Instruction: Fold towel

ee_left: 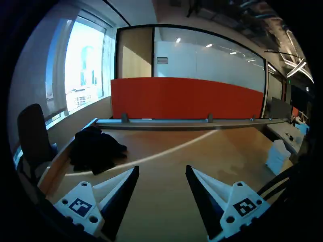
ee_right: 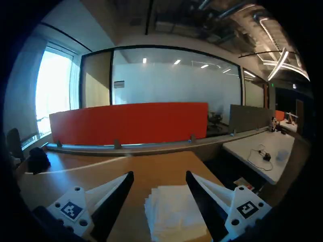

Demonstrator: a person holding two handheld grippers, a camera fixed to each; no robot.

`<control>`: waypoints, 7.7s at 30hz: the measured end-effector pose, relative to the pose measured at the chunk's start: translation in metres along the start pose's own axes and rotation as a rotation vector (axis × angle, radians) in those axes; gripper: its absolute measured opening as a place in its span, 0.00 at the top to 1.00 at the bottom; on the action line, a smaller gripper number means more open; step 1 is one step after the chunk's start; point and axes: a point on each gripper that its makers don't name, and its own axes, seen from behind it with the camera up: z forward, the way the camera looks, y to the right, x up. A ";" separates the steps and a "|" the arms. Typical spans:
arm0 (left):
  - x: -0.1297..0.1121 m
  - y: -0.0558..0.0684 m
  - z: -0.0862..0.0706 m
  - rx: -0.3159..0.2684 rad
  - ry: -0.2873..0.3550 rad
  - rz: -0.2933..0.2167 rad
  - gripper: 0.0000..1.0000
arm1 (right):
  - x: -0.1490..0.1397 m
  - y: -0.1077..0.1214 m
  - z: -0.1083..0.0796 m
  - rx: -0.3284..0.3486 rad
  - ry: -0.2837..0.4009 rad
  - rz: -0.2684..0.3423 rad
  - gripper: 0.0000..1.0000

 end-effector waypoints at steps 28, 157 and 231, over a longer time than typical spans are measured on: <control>0.068 -0.019 0.011 0.023 0.198 -0.039 0.15 | 0.041 -0.130 0.001 0.117 0.115 -0.014 0.00; -0.096 -0.038 0.072 0.049 0.348 0.017 0.03 | -0.024 -0.185 0.034 0.175 0.153 -0.021 0.00; -0.100 -0.038 0.074 0.049 0.349 0.017 0.03 | -0.160 -0.145 0.057 0.151 0.216 -0.036 0.01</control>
